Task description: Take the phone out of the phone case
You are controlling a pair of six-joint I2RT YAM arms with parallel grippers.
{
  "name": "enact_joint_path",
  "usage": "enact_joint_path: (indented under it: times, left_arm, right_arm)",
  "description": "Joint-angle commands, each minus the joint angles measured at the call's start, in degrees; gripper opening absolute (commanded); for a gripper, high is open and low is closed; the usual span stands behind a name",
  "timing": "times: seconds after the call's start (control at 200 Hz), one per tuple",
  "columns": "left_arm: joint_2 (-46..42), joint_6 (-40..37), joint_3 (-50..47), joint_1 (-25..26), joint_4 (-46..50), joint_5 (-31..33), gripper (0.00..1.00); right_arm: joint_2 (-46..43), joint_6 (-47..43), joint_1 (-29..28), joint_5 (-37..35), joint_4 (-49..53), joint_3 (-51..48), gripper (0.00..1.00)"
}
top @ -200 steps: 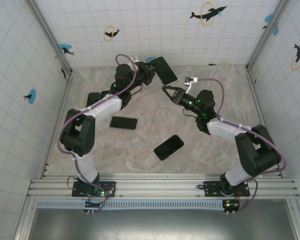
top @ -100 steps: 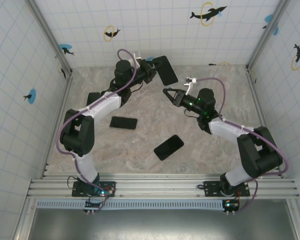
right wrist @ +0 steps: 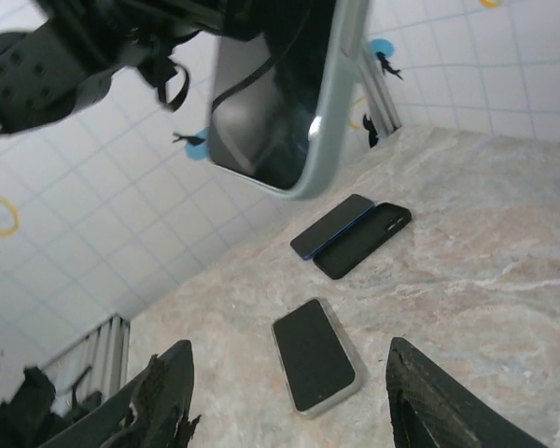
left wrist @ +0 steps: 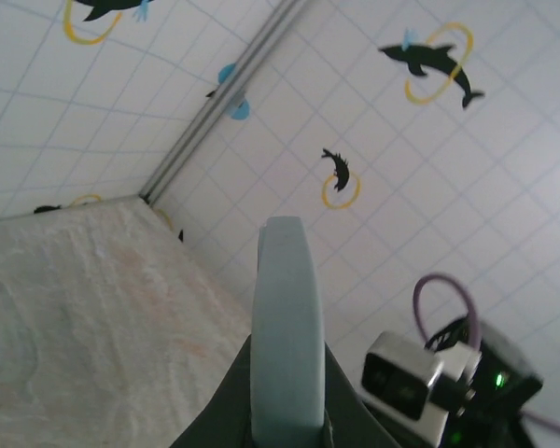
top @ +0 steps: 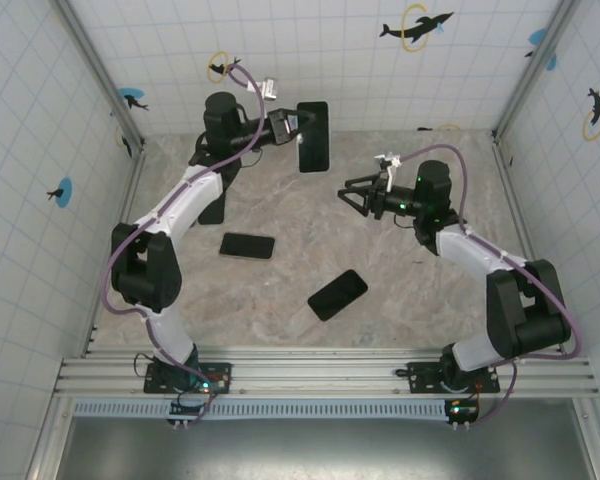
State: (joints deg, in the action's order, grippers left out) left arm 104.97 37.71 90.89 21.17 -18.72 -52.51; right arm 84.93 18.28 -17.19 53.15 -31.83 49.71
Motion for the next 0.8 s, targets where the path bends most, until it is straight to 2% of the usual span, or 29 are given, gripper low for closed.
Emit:
enact_joint_path:
  times: [0.0, 0.155, 0.27, 0.44, 0.631, 0.796]
  left_arm:
    - [-2.0, -11.5, 1.8, -0.5, 1.5, -6.3, 0.00]
    - [-2.9, -14.7, 0.5, -0.7, -0.1, -9.2, 0.00]
    - [-3.7, -19.7, -0.1, -0.6, 1.5, -11.2, 0.00]
    - [-4.0, -16.3, -0.6, -0.7, -3.6, -15.7, 0.00]
    - [-4.1, -12.0, -1.2, -0.6, -7.9, -18.9, 0.00]
    - [-4.7, -12.1, -1.6, -0.6, -7.9, -18.9, 0.00]
  right_arm:
    - [-0.5, -12.2, 0.8, 6.8, 9.4, 5.8, 0.56]
    - [0.6, -14.1, 0.4, 7.7, 10.2, 7.8, 0.57]
    - [2.2, -19.2, 0.2, 7.0, 15.2, 10.4, 0.56]
    - [5.8, -25.9, -1.0, 7.8, 21.8, 15.7, 0.54]
    - [8.9, -28.4, -3.1, 9.4, 22.3, 18.8, 0.49]
    - [10.5, -31.0, -4.1, 9.8, 23.1, 20.7, 0.42]
